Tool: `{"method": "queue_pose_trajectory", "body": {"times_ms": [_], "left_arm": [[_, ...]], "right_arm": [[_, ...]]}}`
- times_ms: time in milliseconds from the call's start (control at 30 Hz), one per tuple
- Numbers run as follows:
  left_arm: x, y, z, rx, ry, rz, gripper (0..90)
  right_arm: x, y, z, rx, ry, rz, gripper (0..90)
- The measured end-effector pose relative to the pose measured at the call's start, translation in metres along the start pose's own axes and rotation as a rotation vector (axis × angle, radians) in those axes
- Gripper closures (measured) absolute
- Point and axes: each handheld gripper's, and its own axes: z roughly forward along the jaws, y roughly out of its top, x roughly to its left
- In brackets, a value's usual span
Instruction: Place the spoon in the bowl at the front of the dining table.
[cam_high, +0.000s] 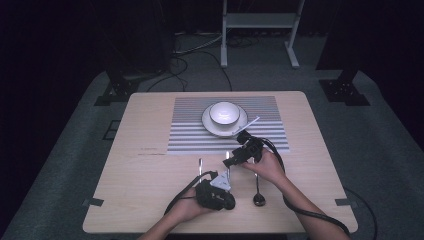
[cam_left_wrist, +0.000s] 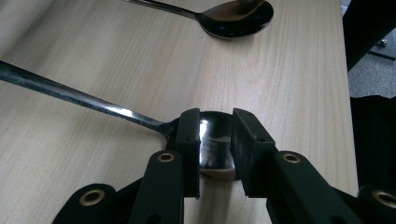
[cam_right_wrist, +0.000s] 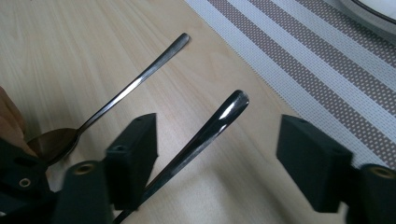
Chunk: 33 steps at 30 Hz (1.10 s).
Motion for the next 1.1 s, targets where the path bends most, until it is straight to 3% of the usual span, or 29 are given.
{"method": "queue_pose_trajectory", "body": {"times_ms": [133,333,700,867,1000,1100], "left_arm": [[0.001,0.0,0.0,0.004,-0.004,0.005,72.6],[0.001,0.0,0.0,0.003,-0.002,0.001,72.6],[0.002,0.0,0.0,-0.003,-0.004,-0.006,71.4],[0.003,0.002,-0.007,0.003,0.023,-0.009,58.9],[0.009,0.001,-0.021,-0.025,0.053,-0.024,55.8],[0.014,-0.002,-0.031,-0.05,0.072,-0.051,54.4]], "right_arm": [[-0.002,0.002,0.001,-0.005,0.015,0.002,47.7],[-0.004,0.004,0.004,0.0,0.035,0.013,62.0],[-0.008,0.005,0.005,-0.01,0.088,0.05,71.4],[-0.008,0.006,-0.002,-0.076,0.138,0.051,78.8],[-0.007,0.011,-0.015,-0.138,0.212,0.076,86.0],[-0.006,0.016,-0.025,-0.158,0.234,0.082,88.7]]}}
